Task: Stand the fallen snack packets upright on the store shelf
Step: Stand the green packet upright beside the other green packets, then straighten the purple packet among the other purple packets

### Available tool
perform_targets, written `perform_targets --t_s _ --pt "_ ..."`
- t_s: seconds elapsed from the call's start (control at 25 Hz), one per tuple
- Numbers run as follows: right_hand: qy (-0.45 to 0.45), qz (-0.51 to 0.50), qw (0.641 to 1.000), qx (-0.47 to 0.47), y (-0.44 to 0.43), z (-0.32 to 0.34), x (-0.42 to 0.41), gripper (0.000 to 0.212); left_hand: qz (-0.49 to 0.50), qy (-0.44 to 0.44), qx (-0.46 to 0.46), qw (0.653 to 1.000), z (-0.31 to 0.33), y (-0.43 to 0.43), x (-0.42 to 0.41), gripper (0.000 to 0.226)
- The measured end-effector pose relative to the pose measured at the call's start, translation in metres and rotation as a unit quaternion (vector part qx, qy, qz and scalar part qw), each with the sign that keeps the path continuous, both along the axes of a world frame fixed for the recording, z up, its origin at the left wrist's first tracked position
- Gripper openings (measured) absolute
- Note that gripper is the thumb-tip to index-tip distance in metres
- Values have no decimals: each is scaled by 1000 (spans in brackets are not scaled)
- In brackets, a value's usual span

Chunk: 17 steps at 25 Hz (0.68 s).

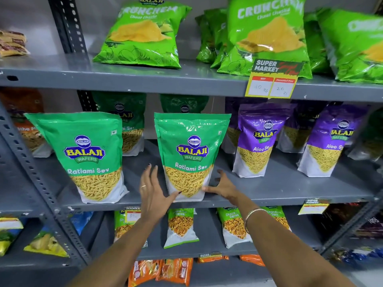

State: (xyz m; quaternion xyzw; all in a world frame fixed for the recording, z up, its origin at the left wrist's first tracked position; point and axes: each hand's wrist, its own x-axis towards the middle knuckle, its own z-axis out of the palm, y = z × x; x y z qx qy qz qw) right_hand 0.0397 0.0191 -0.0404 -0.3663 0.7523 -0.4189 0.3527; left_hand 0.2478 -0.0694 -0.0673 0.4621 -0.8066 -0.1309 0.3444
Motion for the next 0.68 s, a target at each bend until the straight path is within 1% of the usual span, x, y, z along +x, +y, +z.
perform_targets --t_s 0.04,0.08,0.12,0.16,0.2,0.24,0.28,0.32,0.36,0.4,0.44,0.48,0.52,0.56,0.6,0.64,0.68 --pt "24 -25 999 4 6 2 -12 102 -2 13 -86 996 -1 9 -2 84" --pt "54 -52 997 11 12 3 -26 98 -26 31 -141 989 -2 19 -7 76" --pt "80 -87 993 22 20 5 -41 87 -62 42 -174 982 -4 30 -17 71" --pt "103 -125 987 27 27 7 -59 74 -101 41 -195 975 -5 40 -31 68" --pt "112 -165 979 28 35 8 -76 66 -134 32 -212 968 -5 49 -48 66" --pt "115 -200 973 21 43 7 -99 65 -164 21 -222 961 -3 59 -72 66" --pt "115 -219 969 14 49 7 -120 69 -192 8 -217 957 -4 66 -97 65" --pt "121 -218 968 12 53 4 -141 75 -207 4 -192 959 -3 72 -124 64" --pt "132 -198 971 19 56 3 -162 82 -207 15 -139 968 -2 77 -153 64" --pt "144 -169 975 25 56 1 -182 88 -193 46 -60 978 0 79 -182 66" --pt "143 -139 980 22 55 -3 -204 93 -166 95 37 981 3 81 -211 69" --pt "138 -112 984 13 51 -9 -222 97 -135 141 139 971 4 77 -234 75" --pt "124 -94 988 6 47 -13 -235 97 -111 178 227 951 6 71 -253 83" --pt "109 -75 991 2 42 -18 -247 92 -101 199 288 931 7 63 -267 90" --pt "80 -57 995 1 39 -20 -251 83 -97 210 323 918 7 55 -276 90" --pt "47 -32 998 -3 36 -22 -257 72 -88 215 342 911 7 50 -284 79" --pt "13 -19 1000 -7 33 -21 -258 69 -74 213 353 908 8 49 -288 63"
